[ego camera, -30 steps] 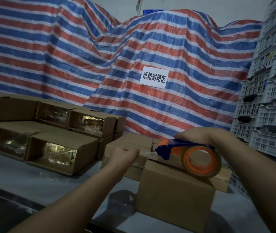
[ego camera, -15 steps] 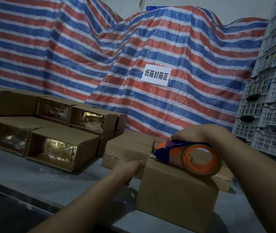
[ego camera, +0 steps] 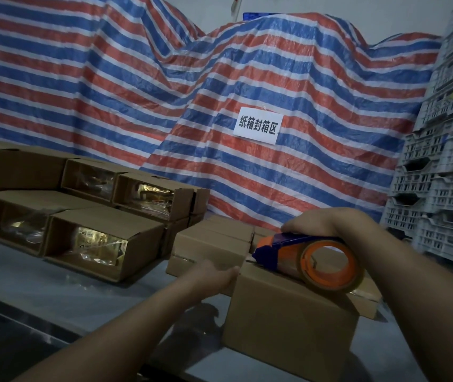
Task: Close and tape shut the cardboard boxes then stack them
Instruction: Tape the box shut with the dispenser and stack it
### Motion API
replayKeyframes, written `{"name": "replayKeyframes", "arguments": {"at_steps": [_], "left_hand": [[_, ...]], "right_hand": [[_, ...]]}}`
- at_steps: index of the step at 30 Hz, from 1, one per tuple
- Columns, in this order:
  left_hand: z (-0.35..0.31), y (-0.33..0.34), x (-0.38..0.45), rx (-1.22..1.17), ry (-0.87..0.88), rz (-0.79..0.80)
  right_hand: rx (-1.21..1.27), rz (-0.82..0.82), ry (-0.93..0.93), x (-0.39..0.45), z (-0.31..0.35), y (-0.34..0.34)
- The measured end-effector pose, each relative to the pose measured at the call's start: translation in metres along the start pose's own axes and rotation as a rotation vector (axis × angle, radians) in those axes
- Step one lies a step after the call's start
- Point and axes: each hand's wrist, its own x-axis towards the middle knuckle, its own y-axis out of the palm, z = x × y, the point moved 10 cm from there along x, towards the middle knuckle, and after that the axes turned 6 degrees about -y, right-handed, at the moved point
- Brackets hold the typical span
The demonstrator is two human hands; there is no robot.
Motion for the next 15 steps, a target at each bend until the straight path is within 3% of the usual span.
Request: {"name": "replayKeyframes", "arguments": {"at_steps": [4, 7, 11, 15], "left_hand": [[-0.026, -0.024, -0.003, -0.095, 0.104, -0.086], [-0.040, -0.012, -0.008, -0.082, 0.091, 0.017], [-0.046, 0.011, -0.016, -0.076, 0.085, 0.151], [-0.051, 0.006, -0.024, -0.057, 0.109, 0.106]], "right_hand": [[-0.007, -0.073, -0.004, 0.003, 0.000, -0.003], [-0.041, -0.008, 0.001, 0.003, -0.001, 0.001], [0.128, -0.064, 0.071, 0.003, -0.014, -0.003], [0.157, -0.038, 0.114, 0.008, -0.017, 0.001]]}}
